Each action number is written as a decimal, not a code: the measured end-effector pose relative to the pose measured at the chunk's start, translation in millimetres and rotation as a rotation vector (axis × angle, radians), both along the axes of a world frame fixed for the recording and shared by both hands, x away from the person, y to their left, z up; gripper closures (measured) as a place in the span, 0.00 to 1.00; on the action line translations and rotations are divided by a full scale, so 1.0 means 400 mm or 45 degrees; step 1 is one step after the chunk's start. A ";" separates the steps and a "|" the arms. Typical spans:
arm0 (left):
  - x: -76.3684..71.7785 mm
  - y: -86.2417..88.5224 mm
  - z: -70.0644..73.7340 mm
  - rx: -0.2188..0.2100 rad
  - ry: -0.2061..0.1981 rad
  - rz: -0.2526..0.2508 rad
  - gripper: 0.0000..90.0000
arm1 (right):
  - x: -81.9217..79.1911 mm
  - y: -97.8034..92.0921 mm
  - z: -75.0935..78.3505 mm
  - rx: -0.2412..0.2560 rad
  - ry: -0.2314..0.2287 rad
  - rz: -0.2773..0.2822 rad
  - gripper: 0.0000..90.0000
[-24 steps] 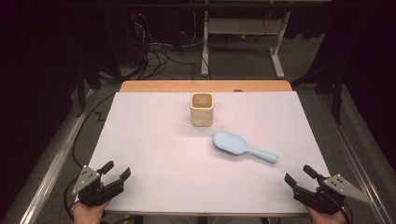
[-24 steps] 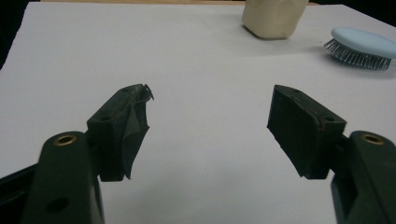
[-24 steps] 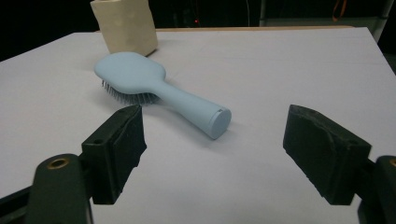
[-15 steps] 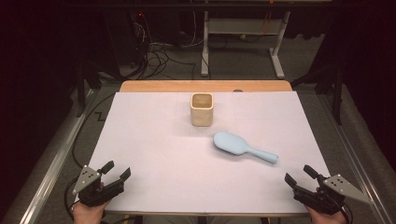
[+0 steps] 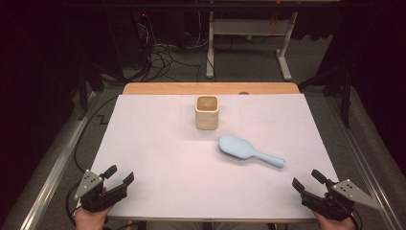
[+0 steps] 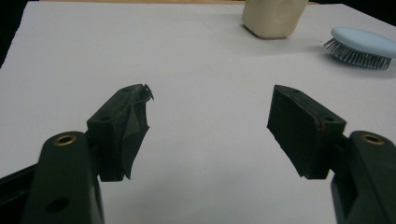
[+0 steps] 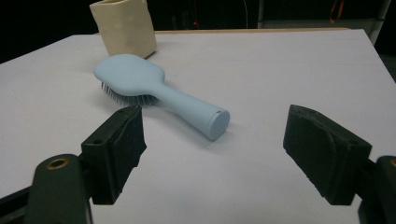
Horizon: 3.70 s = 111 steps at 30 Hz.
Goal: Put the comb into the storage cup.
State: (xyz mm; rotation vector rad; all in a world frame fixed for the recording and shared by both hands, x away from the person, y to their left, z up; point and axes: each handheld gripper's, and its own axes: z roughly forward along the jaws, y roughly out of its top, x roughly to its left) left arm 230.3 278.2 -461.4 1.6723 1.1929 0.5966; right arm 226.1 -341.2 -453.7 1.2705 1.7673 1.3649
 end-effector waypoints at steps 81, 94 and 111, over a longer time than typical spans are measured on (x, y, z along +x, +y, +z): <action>0.004 -0.004 -0.002 -0.004 -0.005 -0.012 0.32 | 0.064 0.090 0.018 -0.036 -0.068 0.108 0.26; 0.003 -0.004 -0.002 -0.005 -0.005 -0.015 0.32 | 0.075 0.115 0.021 -0.060 -0.071 0.137 0.26; 0.003 -0.004 -0.002 -0.007 -0.007 -0.017 0.32 | 0.093 0.147 0.025 -0.015 -0.076 0.181 0.26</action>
